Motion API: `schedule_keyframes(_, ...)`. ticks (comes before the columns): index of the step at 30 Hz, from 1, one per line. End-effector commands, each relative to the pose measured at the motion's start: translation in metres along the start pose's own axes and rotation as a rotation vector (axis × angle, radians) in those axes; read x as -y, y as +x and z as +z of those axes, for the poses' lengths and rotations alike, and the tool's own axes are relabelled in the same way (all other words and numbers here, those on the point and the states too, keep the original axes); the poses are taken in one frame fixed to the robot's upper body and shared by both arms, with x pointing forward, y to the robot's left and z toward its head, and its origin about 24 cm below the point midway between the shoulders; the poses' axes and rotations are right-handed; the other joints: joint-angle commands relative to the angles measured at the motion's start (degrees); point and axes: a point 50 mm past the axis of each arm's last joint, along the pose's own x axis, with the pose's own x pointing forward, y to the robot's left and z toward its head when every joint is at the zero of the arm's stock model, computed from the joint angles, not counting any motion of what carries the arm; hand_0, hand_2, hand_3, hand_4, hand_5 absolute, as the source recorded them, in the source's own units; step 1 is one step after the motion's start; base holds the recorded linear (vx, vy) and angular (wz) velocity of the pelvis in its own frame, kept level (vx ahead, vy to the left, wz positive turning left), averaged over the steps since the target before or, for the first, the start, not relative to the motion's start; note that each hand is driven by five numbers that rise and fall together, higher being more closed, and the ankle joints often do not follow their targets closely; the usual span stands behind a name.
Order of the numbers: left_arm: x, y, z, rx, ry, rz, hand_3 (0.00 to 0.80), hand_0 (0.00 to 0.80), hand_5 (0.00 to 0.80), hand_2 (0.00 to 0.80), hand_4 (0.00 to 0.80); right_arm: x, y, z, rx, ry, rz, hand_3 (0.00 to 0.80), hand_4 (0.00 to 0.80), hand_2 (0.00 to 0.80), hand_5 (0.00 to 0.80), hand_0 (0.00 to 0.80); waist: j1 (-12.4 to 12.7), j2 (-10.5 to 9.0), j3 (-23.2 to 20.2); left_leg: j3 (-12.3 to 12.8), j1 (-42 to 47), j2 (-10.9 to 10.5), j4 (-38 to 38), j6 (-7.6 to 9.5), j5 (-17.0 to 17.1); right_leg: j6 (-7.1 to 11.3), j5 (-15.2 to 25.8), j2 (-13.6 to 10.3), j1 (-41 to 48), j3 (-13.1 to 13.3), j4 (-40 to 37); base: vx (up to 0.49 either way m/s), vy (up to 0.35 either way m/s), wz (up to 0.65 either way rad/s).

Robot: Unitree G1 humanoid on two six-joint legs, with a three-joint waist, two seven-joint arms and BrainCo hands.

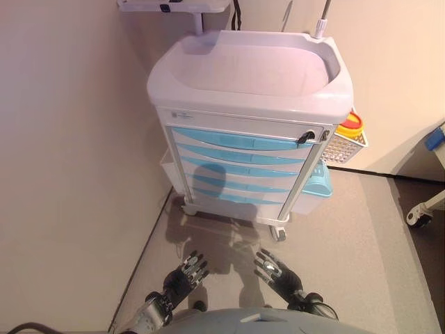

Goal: Open the drawer and pick up the medicine

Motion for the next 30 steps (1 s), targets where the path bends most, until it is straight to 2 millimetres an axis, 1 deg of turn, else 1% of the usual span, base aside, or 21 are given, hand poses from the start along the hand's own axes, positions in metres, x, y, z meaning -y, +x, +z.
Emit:
schedule_keyframes(1, 0.0125, 0.0166, 0.0101, -0.006, 0.078, -0.009, 0.0, 0.0, 0.0, 0.0, 0.0, -0.0146, 0.0152, 0.0165, 0.031, -0.054, 0.079, 0.0, 0.0, 0.0, 0.0, 0.0, -0.08, -0.4, 1.33, -1.64, -1.0, -1.03, 0.35, 0.45, -2.49, 2.06, -3.56, -2.9, 0.53, -2.97, 6.95, 0.0, 0.0, 0.0)
schedule_keyframes(3, 0.0145, 0.0172, 0.0078, -0.014, 0.026, -0.041, 0.0, 0.0, 0.0, 0.0, 0.0, -0.0153, 0.0161, 0.0165, 0.029, -0.055, 0.08, 0.0, 0.0, 0.0, 0.0, 0.0, -0.13, -0.4, 1.32, -1.59, -0.99, -1.01, 0.35, 0.45, -2.54, 2.02, -3.59, -2.89, 0.52, -2.89, 6.93, 0.0, 0.0, 0.0)
schedule_keyframes(12, 0.0129, 0.0157, 0.0059, -0.017, 0.026, -0.042, 0.0, 0.0, 0.0, 0.0, 0.0, -0.013, 0.0151, 0.0163, 0.02, -0.054, 0.079, 0.0, 0.0, 0.0, 0.0, 0.0, 0.02, -0.22, 1.33, -1.62, -1.02, -1.18, 0.35, 0.59, -2.53, 2.1, -3.62, -3.1, 0.52, -3.11, 7.14, 0.0, 0.0, 0.0)
schedule_keyframes(21, 0.0125, 0.0155, 0.0065, -0.011, 0.029, -0.044, 0.0, 0.0, 0.0, 0.0, 0.0, -0.015, 0.0155, 0.0153, 0.027, -0.048, 0.077, 0.0, 0.0, 0.0, 0.0, 0.0, -0.02, -0.29, 1.42, -1.53, -1.2, -1.14, 0.35, 0.65, -2.45, 2.07, -3.68, -3.06, 0.21, -3.07, 7.32, 0.0, 0.0, 0.0)
schedule_keyframes(30, 0.0148, 0.017, 0.0063, -0.002, 0.013, -0.046, 0.0, 0.0, 0.0, 0.0, 0.0, -0.0135, 0.0146, 0.0152, 0.034, -0.042, 0.069, 0.0, 0.0, 0.0, 0.0, 0.0, 0.05, -0.15, 1.6, -1.89, -1.22, -1.3, 0.35, 0.7, -2.51, 1.95, -3.79, -3.18, 0.24, -3.23, 7.33, 0.0, 0.0, 0.0)
